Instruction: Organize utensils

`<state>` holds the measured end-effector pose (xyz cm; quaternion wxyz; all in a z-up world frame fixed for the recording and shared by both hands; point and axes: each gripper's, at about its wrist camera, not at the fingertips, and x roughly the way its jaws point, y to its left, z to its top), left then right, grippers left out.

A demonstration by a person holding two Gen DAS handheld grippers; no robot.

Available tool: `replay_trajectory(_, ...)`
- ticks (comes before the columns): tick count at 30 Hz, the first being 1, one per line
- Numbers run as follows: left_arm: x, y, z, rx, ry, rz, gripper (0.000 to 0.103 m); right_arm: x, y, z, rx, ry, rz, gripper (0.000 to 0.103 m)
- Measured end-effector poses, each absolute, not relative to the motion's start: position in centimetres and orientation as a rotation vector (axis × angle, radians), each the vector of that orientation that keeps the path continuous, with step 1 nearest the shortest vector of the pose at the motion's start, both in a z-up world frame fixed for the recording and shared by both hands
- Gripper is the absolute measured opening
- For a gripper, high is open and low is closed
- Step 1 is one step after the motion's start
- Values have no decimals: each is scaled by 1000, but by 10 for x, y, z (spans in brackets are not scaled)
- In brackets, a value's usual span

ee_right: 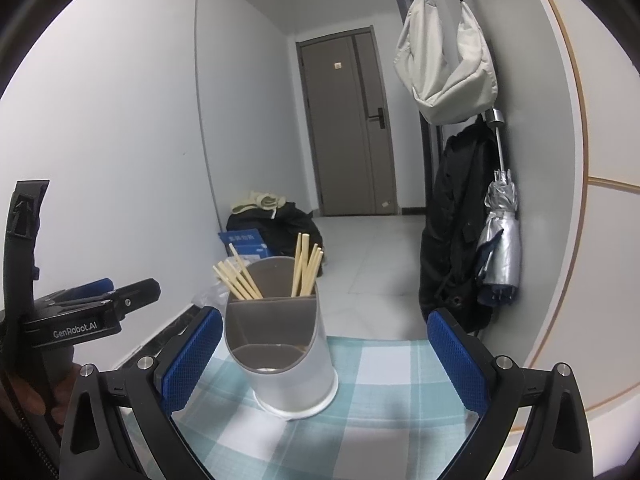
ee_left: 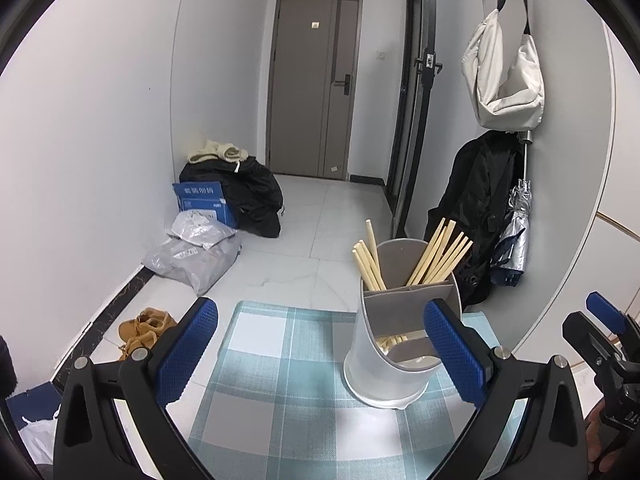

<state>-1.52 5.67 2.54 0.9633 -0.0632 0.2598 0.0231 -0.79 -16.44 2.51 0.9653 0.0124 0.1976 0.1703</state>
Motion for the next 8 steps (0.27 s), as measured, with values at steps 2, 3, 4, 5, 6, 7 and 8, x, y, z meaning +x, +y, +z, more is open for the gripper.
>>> replay_trajectory(2, -15, 56, 25, -126, 521, 48, 100, -9, -164, 25, 21, 396, 343, 103)
replay_trajectory(3, -15, 56, 25, -126, 522, 48, 100, -9, -164, 25, 17, 396, 344, 103)
replay_trajectory(4, -15, 56, 24, -127, 524, 51, 100, -9, -164, 25, 14, 397, 344, 103)
replay_trajectory(5, -15, 56, 24, -129, 524, 49, 100, -8, -164, 25, 12, 398, 343, 103)
replay_trajectory(6, -15, 56, 24, -130, 522, 54, 100, -9, -164, 25, 13, 398, 343, 103)
replay_trajectory(7, -15, 57, 23, -131, 521, 65, 100, -9, -164, 25, 14, 399, 342, 103)
replay_trajectory(8, -16, 58, 22, -135, 522, 74, 100, -8, -165, 25, 16, 400, 340, 103)
